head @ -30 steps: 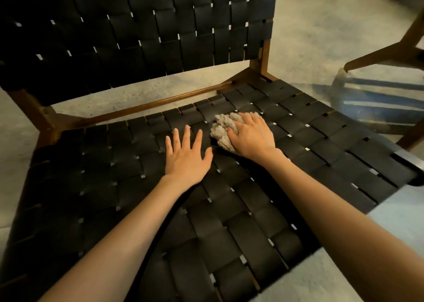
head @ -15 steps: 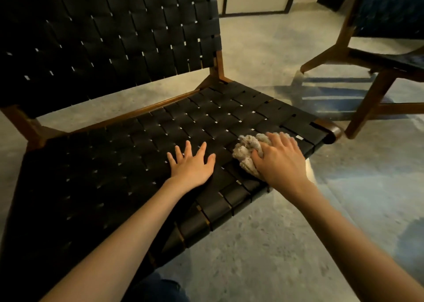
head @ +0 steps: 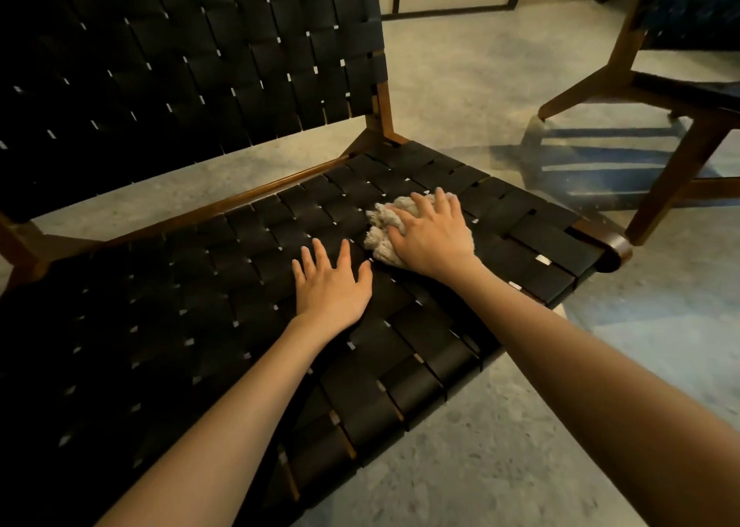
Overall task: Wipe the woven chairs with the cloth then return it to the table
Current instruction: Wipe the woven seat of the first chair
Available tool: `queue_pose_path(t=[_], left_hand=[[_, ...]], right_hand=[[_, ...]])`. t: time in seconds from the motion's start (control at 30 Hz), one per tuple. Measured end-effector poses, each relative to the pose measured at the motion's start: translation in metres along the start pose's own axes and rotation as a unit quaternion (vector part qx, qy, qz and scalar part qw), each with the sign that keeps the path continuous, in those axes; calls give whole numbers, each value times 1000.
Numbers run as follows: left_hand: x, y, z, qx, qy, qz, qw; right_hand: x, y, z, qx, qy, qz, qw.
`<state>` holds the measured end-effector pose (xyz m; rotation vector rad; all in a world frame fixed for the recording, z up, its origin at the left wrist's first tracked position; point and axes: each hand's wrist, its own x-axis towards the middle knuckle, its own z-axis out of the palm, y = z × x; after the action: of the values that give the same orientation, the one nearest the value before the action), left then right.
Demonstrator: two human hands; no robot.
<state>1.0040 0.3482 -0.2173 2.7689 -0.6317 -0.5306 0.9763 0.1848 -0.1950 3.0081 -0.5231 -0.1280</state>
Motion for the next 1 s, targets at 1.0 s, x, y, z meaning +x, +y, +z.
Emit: queue_pose_path(t=[1.0], left_hand=[[36,-21,6,-7,40,39,998]], right_hand=[[67,28,-11,-1,67,78,995]])
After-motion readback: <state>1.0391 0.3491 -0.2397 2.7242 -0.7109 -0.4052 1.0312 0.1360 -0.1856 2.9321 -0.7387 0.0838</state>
